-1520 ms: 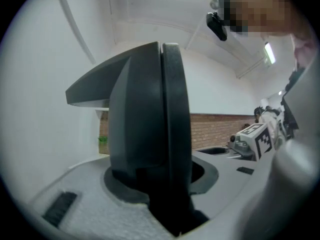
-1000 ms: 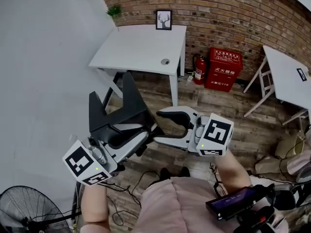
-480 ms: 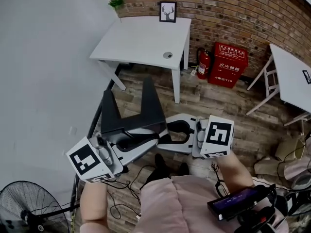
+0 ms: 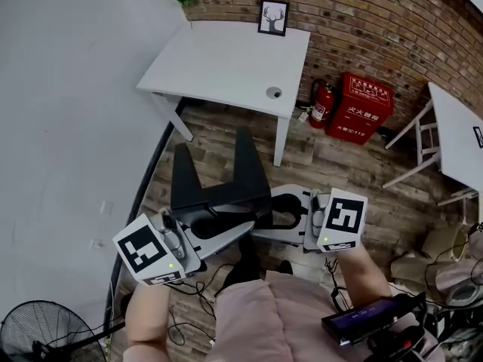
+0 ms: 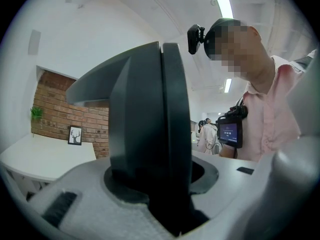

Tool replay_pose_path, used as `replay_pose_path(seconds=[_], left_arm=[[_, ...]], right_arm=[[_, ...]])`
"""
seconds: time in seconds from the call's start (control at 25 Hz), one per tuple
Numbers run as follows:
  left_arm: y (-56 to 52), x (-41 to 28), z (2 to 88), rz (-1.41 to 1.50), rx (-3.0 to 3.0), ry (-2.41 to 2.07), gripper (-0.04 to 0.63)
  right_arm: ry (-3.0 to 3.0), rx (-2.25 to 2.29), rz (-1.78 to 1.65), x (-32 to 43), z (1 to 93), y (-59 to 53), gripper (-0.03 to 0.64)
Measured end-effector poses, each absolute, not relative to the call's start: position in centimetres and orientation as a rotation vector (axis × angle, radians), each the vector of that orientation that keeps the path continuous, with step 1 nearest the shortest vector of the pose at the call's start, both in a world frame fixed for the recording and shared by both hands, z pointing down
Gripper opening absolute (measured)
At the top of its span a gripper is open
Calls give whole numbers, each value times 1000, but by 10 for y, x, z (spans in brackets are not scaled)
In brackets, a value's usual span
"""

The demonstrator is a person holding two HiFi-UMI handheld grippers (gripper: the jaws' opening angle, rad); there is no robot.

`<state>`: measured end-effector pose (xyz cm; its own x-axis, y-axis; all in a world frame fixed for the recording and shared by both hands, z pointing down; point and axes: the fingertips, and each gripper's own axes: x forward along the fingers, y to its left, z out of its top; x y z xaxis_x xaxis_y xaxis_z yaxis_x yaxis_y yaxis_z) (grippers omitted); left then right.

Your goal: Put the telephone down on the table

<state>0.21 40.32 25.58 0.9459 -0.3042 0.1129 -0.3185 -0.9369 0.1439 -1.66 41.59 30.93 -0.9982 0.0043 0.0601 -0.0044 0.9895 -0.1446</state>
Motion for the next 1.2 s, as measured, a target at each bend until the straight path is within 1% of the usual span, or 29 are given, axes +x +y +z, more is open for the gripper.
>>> replay_pose_path(seconds=[0.28,0.72,1.2], left_arm=[[334,-45,262,124,2964,-436,171],[276,-91,238,117,2987,-376,172],[248,-97,253,138,2975,-271,172]], right_arm=[[-3069,34,269,-63,315,350,173],[-3081,120,228,-108,292,290,175],[-3075,218,272,-116,305,262,175]])
